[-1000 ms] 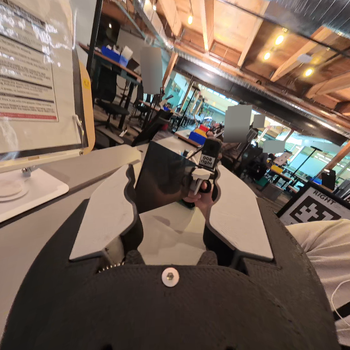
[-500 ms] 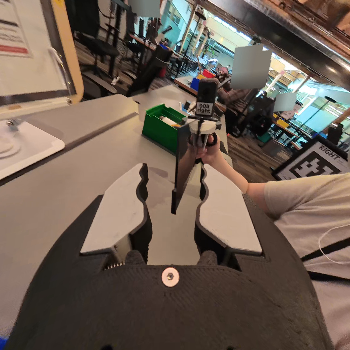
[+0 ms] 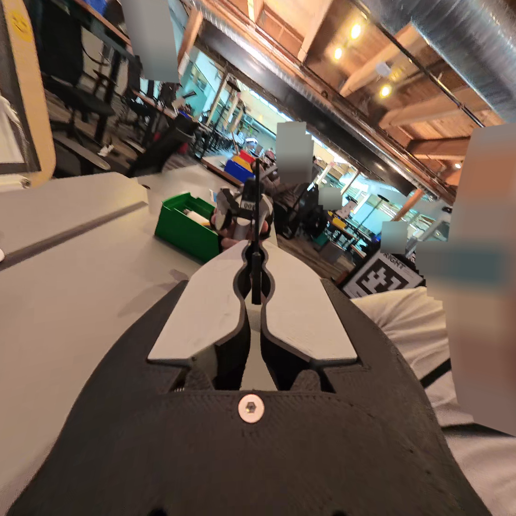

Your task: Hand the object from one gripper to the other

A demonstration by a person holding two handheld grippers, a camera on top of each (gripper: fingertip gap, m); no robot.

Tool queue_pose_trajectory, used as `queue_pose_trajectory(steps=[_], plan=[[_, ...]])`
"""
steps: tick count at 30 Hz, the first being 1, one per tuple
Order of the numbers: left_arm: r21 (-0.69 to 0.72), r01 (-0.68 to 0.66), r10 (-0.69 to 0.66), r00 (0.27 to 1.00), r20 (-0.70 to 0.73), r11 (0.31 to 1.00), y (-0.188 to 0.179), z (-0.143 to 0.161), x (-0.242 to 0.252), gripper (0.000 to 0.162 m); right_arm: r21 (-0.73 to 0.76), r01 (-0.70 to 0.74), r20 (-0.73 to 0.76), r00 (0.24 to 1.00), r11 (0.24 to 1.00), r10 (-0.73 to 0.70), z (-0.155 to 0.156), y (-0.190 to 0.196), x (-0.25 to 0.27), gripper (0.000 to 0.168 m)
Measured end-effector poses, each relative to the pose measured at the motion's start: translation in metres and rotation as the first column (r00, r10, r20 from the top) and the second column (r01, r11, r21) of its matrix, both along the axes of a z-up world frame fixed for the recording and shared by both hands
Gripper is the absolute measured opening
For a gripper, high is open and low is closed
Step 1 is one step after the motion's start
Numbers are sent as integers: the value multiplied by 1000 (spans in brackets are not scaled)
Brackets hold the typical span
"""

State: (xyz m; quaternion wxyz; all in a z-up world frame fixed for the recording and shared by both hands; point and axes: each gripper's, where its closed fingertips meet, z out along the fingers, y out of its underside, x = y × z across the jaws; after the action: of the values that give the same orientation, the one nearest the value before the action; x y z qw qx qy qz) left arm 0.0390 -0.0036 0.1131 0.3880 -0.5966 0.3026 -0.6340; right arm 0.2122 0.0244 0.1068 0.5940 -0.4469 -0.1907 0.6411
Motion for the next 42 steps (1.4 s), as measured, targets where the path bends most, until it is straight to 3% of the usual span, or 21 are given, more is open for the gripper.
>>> queue_pose_trajectory(steps=[6, 9, 13, 16, 23, 31, 34, 36, 39, 40, 42], plan=[[-44, -126, 133, 957, 259, 991, 19, 33, -5, 1, -57, 12, -283, 959, 998, -27, -9, 15, 16, 51], [-73, -202, 215, 919, 331, 977, 29, 39, -3, 0, -90, 142, -375, 912, 986, -166, -27, 19, 12, 41], [-82, -304, 314, 888, 336, 949, 38, 33, 17, 1, -128, 10, -290, 956, 992, -47, -34, 2, -51, 42], [-69, -309, 314, 891, 329, 949, 33, 27, 47, 1, -162, -126, -349, 935, 979, 62, -18, -23, -78, 42], [-9, -298, 293, 929, 225, 954, 21, 9, 95, 1, -359, -266, -590, 808, 895, 4, -16, -13, -58, 39], [38, -319, 312, 940, 136, 947, 19, -6, 117, 2, -394, -377, -698, 716, 838, -5, -17, -6, -40, 7], [130, -370, 377, 925, -35, 920, 30, -23, 116, 21, -479, -245, -548, 833, 843, -70, -33, 9, -38, 3], [214, -426, 457, 880, -125, 879, 40, -28, 103, 43, -482, -132, -429, 897, 866, -102, -37, 19, -32, 2], [362, -442, 529, 827, -192, 821, 42, -23, 85, 53, -399, 149, -84, 976, 905, -199, -43, 32, -28, 2], [394, -464, 568, 797, -204, 793, 43, -21, 78, 59, -329, 267, 77, 964, 906, -256, -47, 37, -27, 3], [443, -510, 635, 747, -198, 738, 42, -14, 71, 68, -171, 444, 320, 869, 879, -377, -52, 42, -22, 2]])
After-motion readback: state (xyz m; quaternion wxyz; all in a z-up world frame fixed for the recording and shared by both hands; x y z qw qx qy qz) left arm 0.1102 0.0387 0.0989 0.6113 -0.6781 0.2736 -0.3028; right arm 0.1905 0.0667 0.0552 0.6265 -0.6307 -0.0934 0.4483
